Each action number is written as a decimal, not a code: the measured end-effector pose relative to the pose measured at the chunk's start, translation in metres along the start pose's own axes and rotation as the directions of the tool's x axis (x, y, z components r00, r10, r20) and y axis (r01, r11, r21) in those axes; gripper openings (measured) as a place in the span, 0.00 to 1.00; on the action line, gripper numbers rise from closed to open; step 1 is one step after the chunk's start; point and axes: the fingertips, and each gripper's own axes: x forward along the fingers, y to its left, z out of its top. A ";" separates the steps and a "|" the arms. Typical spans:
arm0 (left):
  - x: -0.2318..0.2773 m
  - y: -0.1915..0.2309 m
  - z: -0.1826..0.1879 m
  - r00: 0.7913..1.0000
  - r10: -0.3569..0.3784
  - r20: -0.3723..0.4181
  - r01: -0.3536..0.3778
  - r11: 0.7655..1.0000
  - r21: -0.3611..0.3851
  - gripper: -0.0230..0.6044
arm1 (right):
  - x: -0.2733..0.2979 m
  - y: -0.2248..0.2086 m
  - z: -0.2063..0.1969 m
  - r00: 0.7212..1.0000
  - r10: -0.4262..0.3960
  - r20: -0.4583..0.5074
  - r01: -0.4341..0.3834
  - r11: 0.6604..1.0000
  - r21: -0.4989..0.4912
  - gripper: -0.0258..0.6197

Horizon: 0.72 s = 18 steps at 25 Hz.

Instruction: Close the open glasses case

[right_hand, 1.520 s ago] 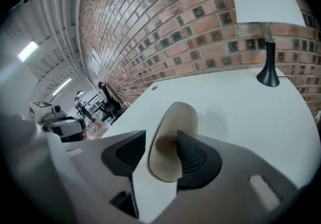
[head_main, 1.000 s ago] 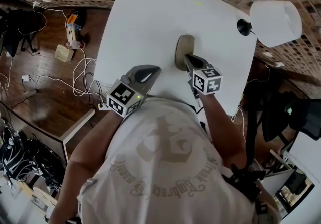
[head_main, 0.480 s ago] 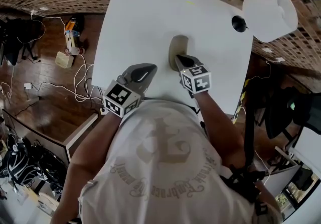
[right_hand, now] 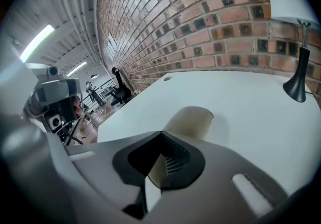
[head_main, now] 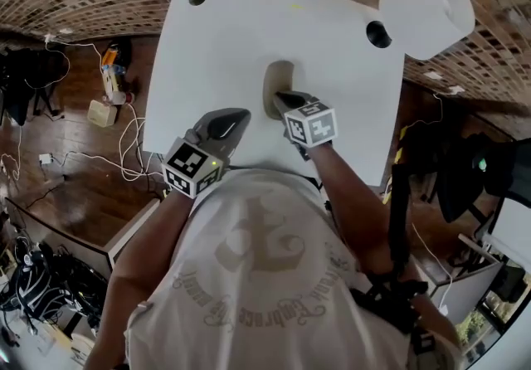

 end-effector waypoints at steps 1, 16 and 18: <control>-0.003 0.001 0.000 1.000 0.004 -0.002 -0.004 1.000 0.004 0.04 | 0.003 0.005 0.001 1.000 0.006 0.001 -0.006 1.000 0.001 0.05; 0.010 -0.013 0.006 0.998 0.051 0.021 -0.051 0.999 -0.014 0.04 | -0.012 -0.001 -0.002 0.998 0.047 0.045 -0.046 0.999 -0.013 0.05; 0.014 -0.018 0.006 0.999 0.043 0.021 -0.042 0.999 -0.013 0.04 | -0.022 -0.002 0.001 0.994 0.058 0.088 -0.057 0.998 -0.007 0.05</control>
